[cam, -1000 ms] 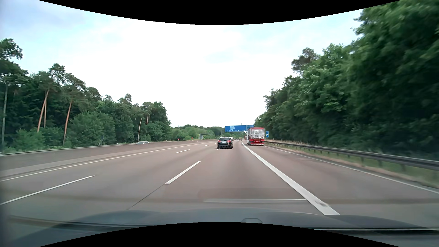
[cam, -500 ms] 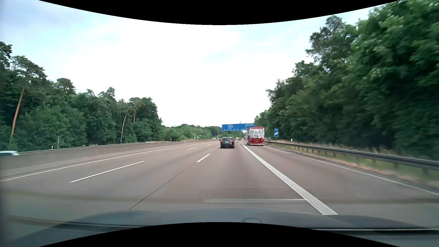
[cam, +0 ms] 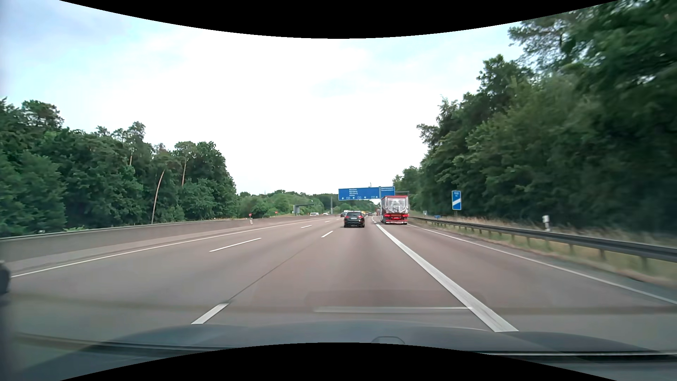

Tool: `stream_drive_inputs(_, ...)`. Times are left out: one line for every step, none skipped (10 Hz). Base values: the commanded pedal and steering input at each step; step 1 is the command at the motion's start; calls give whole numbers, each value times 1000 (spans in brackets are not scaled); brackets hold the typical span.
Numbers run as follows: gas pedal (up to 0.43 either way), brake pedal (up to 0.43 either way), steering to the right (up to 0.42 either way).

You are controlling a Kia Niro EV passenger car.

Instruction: Follow the waypoints while adhering to traffic rules and regulations

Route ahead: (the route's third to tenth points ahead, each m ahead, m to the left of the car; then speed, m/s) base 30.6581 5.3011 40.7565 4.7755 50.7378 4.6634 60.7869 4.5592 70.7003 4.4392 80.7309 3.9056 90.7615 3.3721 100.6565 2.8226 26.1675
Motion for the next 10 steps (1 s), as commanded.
stream_drive_inputs(280, 0, -2)
stream_drive_inputs(280, 0, -2)
stream_drive_inputs(280, 0, -2)
stream_drive_inputs(280, 0, -2)
stream_drive_inputs(280, 0, -2)
stream_drive_inputs(280, 0, -2)
stream_drive_inputs(280, 0, -1)
stream_drive_inputs(280, 0, -1)
stream_drive_inputs(280, 0, -2)
stream_drive_inputs(280, 0, -2)
